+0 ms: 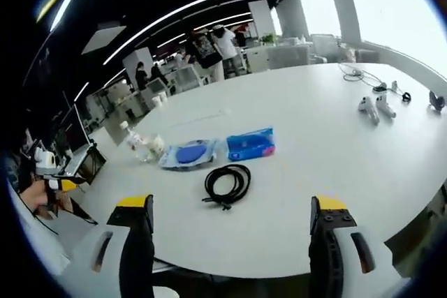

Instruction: Arrange the tabletop items into an orderly group along one side of the table until the central work area is clear of visible clutter.

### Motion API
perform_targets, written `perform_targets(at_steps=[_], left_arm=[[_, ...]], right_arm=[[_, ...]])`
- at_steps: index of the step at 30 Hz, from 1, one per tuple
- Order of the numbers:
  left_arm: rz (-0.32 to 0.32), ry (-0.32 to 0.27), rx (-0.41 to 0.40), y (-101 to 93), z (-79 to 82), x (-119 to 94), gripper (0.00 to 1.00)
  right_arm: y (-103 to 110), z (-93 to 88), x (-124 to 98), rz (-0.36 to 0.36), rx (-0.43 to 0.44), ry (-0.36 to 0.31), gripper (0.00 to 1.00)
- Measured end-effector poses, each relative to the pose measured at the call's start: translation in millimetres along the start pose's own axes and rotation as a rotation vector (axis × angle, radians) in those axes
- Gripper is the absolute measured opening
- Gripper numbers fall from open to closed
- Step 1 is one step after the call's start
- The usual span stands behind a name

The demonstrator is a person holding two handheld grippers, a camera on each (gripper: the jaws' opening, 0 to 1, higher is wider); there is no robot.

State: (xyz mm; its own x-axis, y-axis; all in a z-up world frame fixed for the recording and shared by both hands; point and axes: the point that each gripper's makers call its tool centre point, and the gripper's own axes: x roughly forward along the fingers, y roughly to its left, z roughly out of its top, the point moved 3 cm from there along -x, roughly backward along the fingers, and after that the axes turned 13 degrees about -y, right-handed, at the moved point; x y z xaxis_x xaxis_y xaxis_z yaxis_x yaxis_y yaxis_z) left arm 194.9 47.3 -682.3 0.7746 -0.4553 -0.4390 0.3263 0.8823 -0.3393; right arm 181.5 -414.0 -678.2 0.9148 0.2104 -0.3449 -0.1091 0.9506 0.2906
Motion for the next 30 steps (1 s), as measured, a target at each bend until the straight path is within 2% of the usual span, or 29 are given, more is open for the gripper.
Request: perform_targets(at_steps=[13,17,20,30], left_arm=[[0.005,0.027,-0.048,-5.7,-1.9,6.1,0.95],[0.012,0.041,-0.058,-7.2,-6.7,8.5,0.95],[0.015,0.030,-0.086,-9.2,-8.2,12.8,0.95],[0.010,0.060,-0.068,-13.8,-14.5,17.6,0.96]], right_arm=[[0.7,-17.7,-0.8,0.001,0.023,0.028,0.93],[0.0,-24.4,2.8,0.000,0.060,0.021,0.96],[3.5,-30.6,6.3,0.005,0.069,0.046,0.96],[8.0,-29.3,17.9,0.032,0.042,0.069,0.96]])
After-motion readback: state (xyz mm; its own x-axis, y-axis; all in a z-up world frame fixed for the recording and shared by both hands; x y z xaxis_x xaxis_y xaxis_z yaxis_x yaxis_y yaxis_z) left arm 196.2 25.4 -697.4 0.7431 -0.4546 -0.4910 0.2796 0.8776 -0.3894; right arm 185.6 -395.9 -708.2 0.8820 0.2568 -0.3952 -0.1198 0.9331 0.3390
